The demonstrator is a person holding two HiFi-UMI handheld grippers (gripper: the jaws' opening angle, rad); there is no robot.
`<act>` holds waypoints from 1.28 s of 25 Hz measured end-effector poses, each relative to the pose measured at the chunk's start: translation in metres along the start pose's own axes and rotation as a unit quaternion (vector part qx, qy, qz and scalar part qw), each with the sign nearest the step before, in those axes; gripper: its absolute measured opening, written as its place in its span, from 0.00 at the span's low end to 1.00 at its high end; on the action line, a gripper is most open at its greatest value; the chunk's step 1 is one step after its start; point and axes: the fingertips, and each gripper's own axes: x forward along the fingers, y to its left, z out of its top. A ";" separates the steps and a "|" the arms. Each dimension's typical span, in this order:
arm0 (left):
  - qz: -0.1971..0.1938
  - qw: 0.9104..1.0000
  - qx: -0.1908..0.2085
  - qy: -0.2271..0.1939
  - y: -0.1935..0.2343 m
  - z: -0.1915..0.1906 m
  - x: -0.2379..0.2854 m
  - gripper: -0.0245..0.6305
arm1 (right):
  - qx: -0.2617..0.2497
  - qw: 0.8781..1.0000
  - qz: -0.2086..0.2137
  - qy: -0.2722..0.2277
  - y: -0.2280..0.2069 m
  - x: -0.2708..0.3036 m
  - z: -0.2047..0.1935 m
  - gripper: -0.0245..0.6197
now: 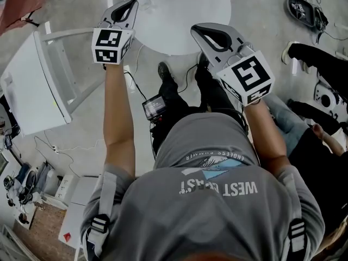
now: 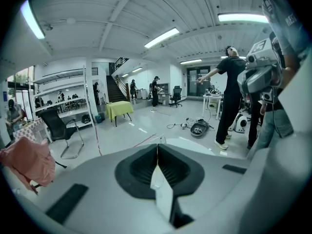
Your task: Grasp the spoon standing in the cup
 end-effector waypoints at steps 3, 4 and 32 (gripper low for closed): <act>-0.003 1.000 0.001 -0.009 -0.008 0.012 -0.015 0.05 | -0.010 1.000 -0.008 -0.005 -0.001 -0.009 0.008 0.04; -0.004 1.000 0.001 -0.013 -0.011 0.016 -0.020 0.05 | -0.013 1.000 -0.010 -0.007 0.000 -0.012 0.010 0.04; -0.026 0.989 0.020 -0.144 -0.031 0.114 -0.143 0.05 | -0.119 0.988 -0.062 -0.077 0.018 -0.044 0.090 0.04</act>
